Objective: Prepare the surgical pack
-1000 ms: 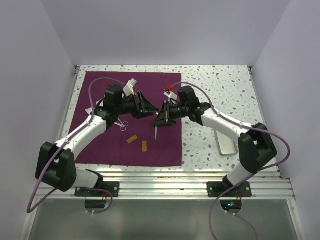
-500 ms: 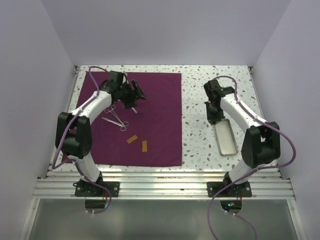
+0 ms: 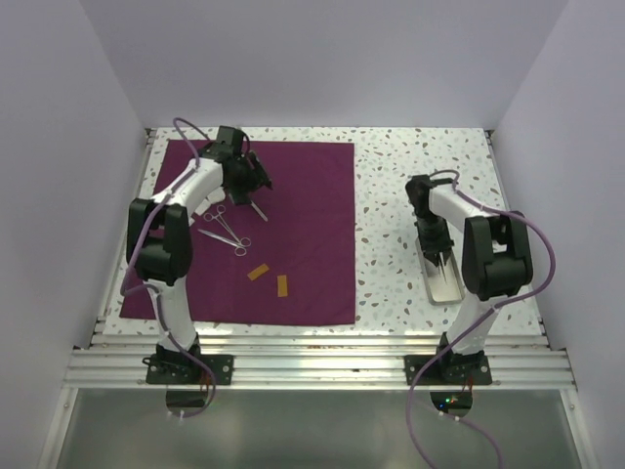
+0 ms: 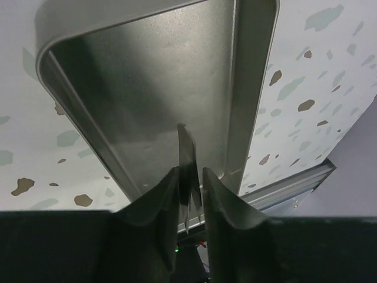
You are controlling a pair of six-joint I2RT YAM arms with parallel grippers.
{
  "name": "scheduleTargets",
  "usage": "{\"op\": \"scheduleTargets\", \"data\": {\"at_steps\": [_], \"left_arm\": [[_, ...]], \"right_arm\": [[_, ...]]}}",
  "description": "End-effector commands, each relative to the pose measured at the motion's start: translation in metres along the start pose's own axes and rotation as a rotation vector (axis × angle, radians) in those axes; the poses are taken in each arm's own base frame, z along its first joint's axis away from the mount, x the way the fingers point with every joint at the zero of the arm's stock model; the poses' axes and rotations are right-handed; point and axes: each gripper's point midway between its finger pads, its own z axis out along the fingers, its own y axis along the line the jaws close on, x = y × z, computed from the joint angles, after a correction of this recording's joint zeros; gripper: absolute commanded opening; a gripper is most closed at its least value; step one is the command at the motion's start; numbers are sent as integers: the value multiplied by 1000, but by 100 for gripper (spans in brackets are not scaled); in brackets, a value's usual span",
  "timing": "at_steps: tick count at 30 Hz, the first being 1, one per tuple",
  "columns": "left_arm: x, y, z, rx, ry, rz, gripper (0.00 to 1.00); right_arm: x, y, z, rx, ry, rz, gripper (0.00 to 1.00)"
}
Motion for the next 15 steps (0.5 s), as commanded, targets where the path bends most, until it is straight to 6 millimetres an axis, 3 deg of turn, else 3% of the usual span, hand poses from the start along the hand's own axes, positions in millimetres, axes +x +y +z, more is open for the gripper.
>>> {"op": "scheduleTargets", "data": {"at_steps": [1, 2, 5, 10, 15], "left_arm": [[-8, 24, 8, -116, -11, -12, 73], [-9, 27, 13, -124, -11, -18, 73], [-14, 33, 21, -161, -16, -31, 72], [-31, 45, 27, -245, -82, -41, 67], [-34, 48, 43, -268, -79, -44, 60]], "right_arm": [[-3, -8, -8, 28, -14, -5, 29], [-3, -8, -10, 29, -14, 0, 38], [-7, -10, -20, 17, -30, 28, 51], [-17, -1, -58, -44, -113, 44, 53], [-24, 7, -88, -106, -200, 47, 52]]}}
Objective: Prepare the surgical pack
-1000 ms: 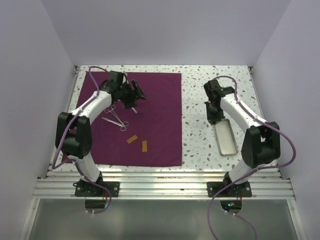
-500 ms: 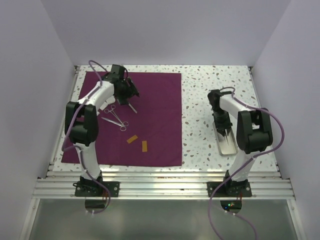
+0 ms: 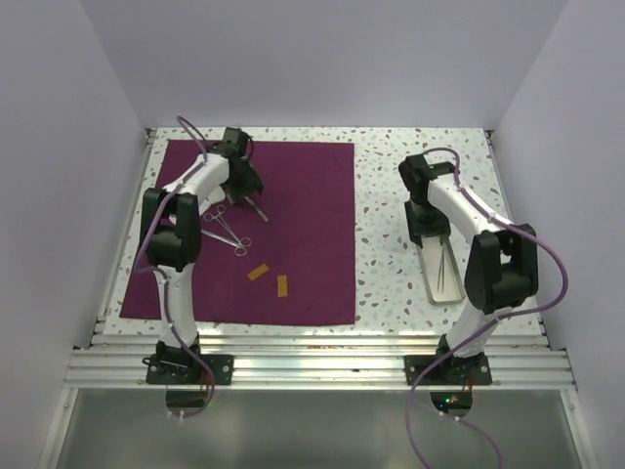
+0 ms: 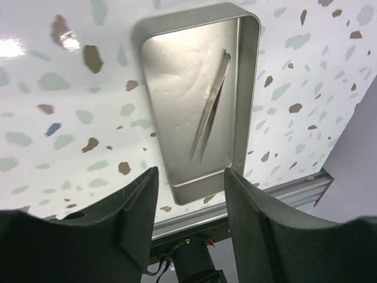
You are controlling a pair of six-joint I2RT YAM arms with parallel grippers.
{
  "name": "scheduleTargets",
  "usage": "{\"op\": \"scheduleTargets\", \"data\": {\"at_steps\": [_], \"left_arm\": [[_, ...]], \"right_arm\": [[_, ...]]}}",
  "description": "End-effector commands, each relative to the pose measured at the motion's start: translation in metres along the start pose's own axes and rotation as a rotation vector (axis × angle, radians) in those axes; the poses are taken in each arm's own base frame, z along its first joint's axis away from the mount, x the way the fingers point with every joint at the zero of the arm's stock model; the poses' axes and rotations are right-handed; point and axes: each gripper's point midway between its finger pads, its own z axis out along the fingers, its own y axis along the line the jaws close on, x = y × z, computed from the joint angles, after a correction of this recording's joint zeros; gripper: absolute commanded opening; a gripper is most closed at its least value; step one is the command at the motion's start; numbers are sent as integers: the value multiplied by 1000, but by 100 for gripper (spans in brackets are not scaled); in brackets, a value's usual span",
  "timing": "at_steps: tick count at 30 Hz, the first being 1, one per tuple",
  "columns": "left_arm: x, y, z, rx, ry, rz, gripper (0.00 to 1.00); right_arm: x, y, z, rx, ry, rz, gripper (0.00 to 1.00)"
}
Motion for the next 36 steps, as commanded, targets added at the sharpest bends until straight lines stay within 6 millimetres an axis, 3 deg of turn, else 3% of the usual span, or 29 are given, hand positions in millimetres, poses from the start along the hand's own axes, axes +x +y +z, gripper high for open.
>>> {"op": "scheduleTargets", "data": {"at_steps": [1, 13, 17, 19, 21, 22, 23, 25, 26, 27, 28, 29, 30, 31, 33, 34, 36], "left_arm": [[-18, 3, 5, -41, -48, -26, 58], [-16, 7, 30, -72, -24, -26, 33], [-22, 3, 18, -61, -45, -25, 15], [-24, 3, 9, -59, -51, -21, 1], [-27, 0, -8, -40, -62, -19, 0], [-25, -3, -15, -25, -54, -4, 0], [-29, -8, -32, 7, -72, 4, 0], [-16, -20, -48, 90, -33, 36, 0], [-16, -30, -70, 156, -42, 44, 0], [-1, -28, -73, 188, -3, 52, 0], [6, -50, -101, 322, -6, 72, 0], [15, -52, -108, 356, 9, 74, 0], [37, -49, -109, 380, 68, 75, 0], [49, -55, -118, 410, 88, 76, 0], [73, -53, -133, 441, 130, 77, 0], [82, -59, -150, 482, 130, 75, 0], [103, -55, -154, 491, 158, 74, 0]], "right_arm": [[-9, 3, -39, -63, -91, 34, 52], [-11, 16, -57, -131, -152, -13, 49], [-15, 30, -67, -172, -163, -43, 49], [-21, 40, -78, -217, -183, -65, 50], [-26, 50, -85, -265, -192, -75, 52], [-34, 58, -95, -319, -224, -82, 52], [-33, 75, -105, -433, -229, -102, 57], [-39, 107, -121, -625, -279, -146, 68], [-38, 123, -127, -720, -282, -154, 76], [-23, 148, -136, -893, -236, -173, 79], [-34, 167, -145, -979, -278, -137, 84], [-33, 181, -152, -1057, -280, -135, 84], [-22, 195, -154, -1138, -246, -139, 85], [-30, 214, -170, -1214, -293, -128, 85], [-25, 236, -180, -1296, -289, -140, 86], [-24, 250, -191, -1333, -301, -152, 86], [-22, 263, -199, -1356, -290, -172, 84]]}}
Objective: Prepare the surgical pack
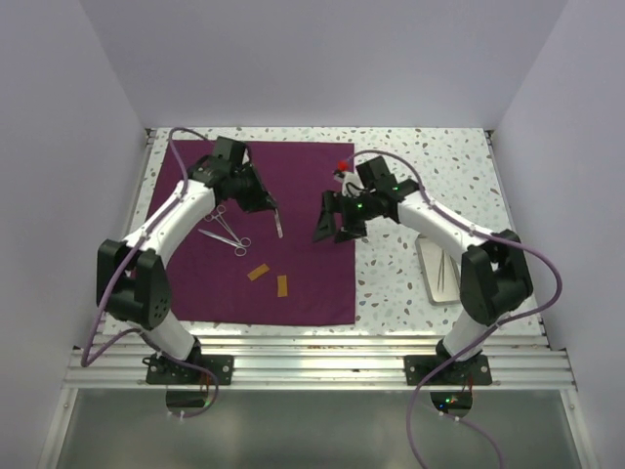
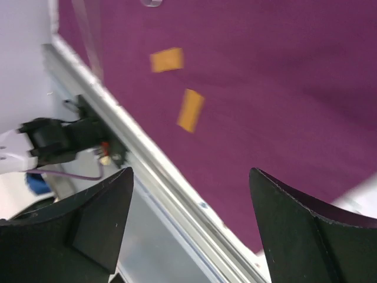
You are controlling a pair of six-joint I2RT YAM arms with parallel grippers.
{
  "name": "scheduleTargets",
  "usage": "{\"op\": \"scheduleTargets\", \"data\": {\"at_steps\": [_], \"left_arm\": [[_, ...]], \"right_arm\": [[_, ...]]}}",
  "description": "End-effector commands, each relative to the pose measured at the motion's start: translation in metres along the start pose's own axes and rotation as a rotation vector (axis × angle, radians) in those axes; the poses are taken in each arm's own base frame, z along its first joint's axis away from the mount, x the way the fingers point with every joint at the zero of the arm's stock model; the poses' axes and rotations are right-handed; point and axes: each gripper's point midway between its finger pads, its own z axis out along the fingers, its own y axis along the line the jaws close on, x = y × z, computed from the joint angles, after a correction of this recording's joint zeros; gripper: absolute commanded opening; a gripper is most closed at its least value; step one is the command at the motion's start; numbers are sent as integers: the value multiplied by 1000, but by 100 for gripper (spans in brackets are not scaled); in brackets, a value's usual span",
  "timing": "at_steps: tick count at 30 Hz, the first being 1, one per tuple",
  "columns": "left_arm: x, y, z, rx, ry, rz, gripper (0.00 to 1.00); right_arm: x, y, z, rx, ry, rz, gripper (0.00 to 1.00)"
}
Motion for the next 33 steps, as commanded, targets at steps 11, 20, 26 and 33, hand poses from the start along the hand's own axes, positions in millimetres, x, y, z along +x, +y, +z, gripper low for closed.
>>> {"op": "scheduleTargets", "data": {"at_steps": [11, 20, 26, 33], "left_arm": [[75, -39, -32, 180, 103, -39, 0], [83, -54, -38, 224, 110, -48, 0], [74, -43, -42, 184, 66, -39, 57], [37, 27, -45, 26, -25, -54, 74]], "right_arm": [[-12, 86, 36, -335, -44, -4, 64], [-7, 94, 49, -348, -27, 13, 45], [7, 52, 47, -118, 24, 7, 0], [25, -86, -29, 503, 48, -18, 0]]}}
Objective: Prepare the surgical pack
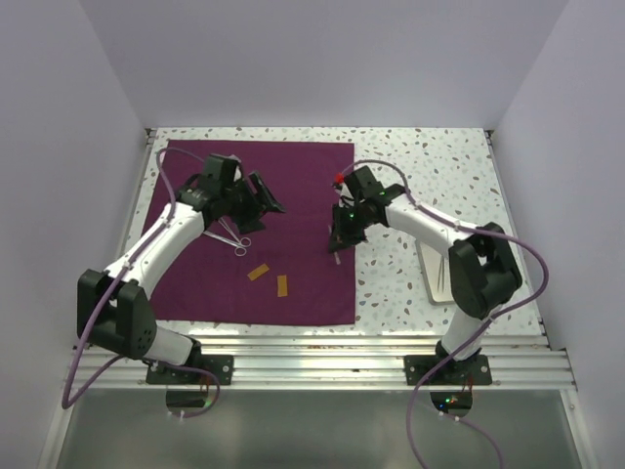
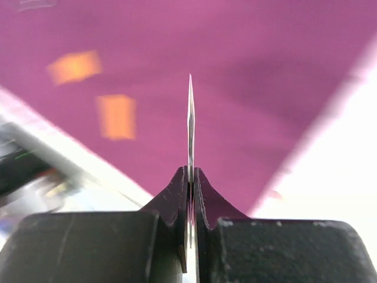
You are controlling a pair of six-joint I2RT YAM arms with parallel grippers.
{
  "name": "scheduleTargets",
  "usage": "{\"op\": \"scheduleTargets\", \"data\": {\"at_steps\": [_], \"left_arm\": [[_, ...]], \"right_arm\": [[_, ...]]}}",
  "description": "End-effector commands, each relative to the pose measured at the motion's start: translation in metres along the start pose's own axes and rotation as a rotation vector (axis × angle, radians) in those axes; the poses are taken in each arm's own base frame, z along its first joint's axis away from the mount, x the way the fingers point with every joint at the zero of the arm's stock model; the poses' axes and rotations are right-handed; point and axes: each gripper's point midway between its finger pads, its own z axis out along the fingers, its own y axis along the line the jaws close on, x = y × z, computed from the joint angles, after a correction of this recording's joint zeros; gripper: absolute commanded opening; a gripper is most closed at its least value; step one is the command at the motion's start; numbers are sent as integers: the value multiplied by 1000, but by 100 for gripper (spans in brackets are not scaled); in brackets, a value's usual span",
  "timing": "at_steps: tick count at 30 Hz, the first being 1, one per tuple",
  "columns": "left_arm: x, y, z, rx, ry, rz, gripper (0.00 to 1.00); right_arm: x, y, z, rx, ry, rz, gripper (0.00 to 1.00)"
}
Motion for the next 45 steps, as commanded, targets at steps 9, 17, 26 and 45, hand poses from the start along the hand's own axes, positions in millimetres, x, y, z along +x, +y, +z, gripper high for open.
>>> {"op": "scheduleTargets", "data": {"at_steps": [9, 17, 26, 45], "left_arm": [[-36, 117, 1, -268, -93, -16, 73], [-43, 160, 3, -408, -91, -108, 73], [-68, 185, -4, -510, -119, -142, 70], [-101, 218, 33, -655, -107, -277, 43]], "right_arm": [[39, -227, -176, 1013, 60, -43, 0], [60, -269, -167, 1042, 135, 38, 6], [51, -269, -158, 1015, 171, 65, 51], [-4, -179, -156, 812, -41, -71, 46]]}}
